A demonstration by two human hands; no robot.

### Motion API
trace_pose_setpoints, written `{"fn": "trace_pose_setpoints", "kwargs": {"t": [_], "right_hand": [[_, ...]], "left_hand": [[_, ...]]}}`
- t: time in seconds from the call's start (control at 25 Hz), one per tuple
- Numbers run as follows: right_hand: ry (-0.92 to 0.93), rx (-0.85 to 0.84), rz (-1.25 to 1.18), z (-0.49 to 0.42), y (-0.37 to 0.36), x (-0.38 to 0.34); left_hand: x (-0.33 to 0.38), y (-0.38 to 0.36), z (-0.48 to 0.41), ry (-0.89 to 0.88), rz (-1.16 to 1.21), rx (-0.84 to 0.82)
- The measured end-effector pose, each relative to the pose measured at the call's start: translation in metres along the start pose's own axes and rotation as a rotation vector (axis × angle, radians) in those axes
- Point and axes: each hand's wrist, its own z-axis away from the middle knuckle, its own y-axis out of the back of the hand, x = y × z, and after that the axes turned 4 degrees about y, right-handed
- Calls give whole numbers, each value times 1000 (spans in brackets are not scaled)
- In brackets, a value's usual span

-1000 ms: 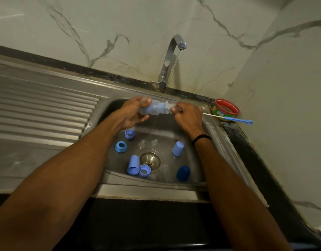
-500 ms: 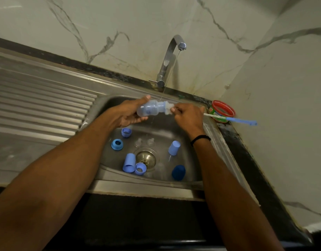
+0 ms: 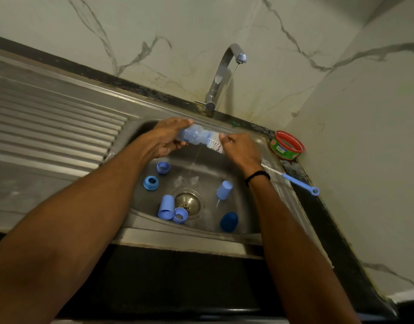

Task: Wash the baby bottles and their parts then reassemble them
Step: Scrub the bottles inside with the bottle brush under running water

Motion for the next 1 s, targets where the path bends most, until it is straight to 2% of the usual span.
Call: {"fn": "trace_pose_setpoints", "kwargs": {"t": [0.12,0.2,0.28,0.36,0.44,0.52,0.56,0.6,0.64,0.72,0.8,1.0], "right_hand": [[242,91,272,4,-2,0],[307,174,365,1,-2,0],[208,98,183,-2,4,-2],[6,-86,-77,-3,9,-6],[56,-105,24,-1,11,-6],[235,23,336,2,9,-3],[283,72,396,2,9,-3],[267,56,361,2,10,-3],[198,6,224,0,12,-5],[-9,-192,-53,-4,16,-8],[0,-274,11,-6,18,-7],[221,-109,323,-1,9,-2]], "left_hand": [[-2,1,-3,43,-5,58],[-2,1,-4,51,-15,78],[-3,1,-4,46,-22,79],[-4,2,-7,34,-35,39],[-5,2,-10,44,-49,24],[-6,4,-13,59,-35,43],[-6,5,-14,62,-27,45],[-7,5,-15,67,-28,42],[-8,4,-17,69,-39,43],[-10,3,-20,64,-102,41],[-9,2,-24,50,-189,26],[-10,6,-26,41,-250,74]]}}
